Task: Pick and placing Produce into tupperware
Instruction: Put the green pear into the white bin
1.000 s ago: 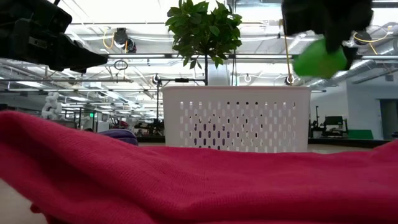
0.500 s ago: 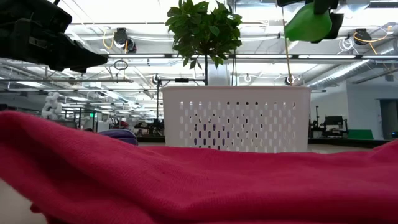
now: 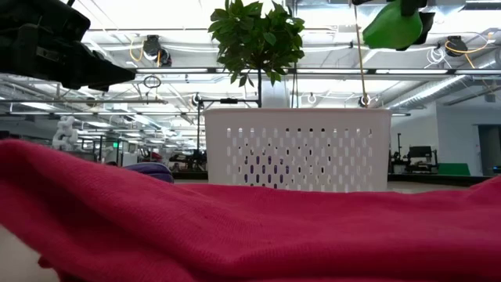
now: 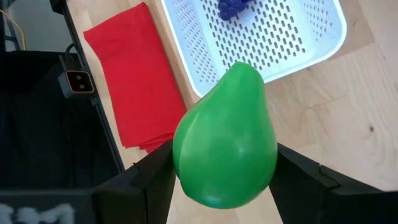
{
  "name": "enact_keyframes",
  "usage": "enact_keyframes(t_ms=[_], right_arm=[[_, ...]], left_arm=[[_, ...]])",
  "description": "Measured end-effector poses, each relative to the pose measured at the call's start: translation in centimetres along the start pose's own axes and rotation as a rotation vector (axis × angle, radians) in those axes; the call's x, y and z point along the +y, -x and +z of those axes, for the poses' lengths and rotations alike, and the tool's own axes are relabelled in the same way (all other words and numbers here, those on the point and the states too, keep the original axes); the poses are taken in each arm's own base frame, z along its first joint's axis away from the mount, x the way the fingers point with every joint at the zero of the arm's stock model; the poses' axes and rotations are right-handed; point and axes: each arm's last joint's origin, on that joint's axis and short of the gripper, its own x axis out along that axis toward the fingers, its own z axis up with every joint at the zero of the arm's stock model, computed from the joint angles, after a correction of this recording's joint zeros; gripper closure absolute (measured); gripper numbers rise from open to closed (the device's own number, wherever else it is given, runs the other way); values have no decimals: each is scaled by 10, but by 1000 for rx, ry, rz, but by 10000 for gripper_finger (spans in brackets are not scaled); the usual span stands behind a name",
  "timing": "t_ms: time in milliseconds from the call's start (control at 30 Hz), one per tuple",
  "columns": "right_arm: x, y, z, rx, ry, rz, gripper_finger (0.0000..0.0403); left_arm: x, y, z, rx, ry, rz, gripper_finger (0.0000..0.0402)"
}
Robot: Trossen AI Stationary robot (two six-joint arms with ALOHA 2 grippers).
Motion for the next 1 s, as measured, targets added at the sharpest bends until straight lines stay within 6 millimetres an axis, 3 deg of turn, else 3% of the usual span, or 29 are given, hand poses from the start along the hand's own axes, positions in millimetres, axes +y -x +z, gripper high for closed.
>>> enact_keyframes(t_ms=[633,1000], right_arm=[[0,-3,2,7,-16,-6,192],[-10,-14,24,-2,18,40,192]], left_arm=[[0,0,0,-1,-3,0,376],[0,0,0,-3,-10,1,376]])
